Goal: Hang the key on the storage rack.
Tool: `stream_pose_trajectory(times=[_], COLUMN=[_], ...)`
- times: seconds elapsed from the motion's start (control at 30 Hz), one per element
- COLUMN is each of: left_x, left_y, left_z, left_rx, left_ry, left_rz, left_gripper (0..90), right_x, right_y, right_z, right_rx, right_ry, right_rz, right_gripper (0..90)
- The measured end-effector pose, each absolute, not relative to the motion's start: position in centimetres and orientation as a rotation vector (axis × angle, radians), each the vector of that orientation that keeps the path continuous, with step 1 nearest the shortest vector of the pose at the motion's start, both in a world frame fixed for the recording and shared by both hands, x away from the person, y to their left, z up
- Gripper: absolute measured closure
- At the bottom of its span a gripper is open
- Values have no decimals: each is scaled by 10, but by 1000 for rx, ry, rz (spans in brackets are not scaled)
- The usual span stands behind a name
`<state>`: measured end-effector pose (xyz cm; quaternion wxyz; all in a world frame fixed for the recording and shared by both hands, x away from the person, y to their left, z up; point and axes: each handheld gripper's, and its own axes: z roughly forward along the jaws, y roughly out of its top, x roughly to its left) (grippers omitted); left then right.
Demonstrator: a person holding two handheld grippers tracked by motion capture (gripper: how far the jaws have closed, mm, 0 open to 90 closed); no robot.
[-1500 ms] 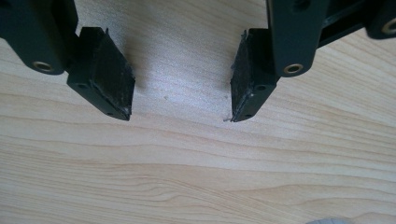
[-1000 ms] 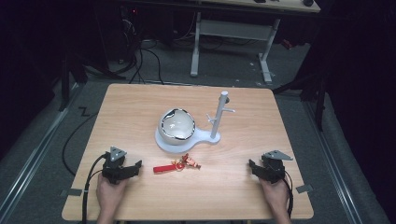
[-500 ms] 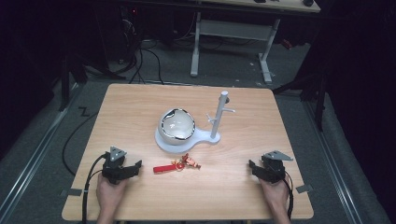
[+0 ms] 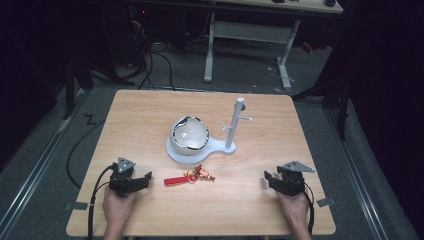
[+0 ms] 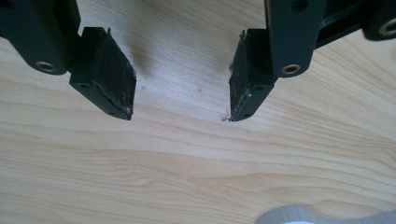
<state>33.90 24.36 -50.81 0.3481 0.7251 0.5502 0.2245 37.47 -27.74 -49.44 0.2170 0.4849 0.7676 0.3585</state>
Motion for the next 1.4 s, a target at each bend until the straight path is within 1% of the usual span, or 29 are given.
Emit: stream_pose_trajectory(times=[0.3,0.5,1.4], left_x=[339,339,339], left_y=[244,244,244], left_z=[-508,-508,-508], left_rx=[1880,1880,1880], left_ry=[1426,1426,1427], left_rz=[582,582,582], left_gripper=[239,239,239], right_x=[375,376,382], right_y=[-269,-262,-215], right_z=[-484,-476,-455], right_rx=[1300,1270,1087], right_ry=[2142,2150,2249], right_rz=[1081,1107,1204], right_gripper=[389,390,441])
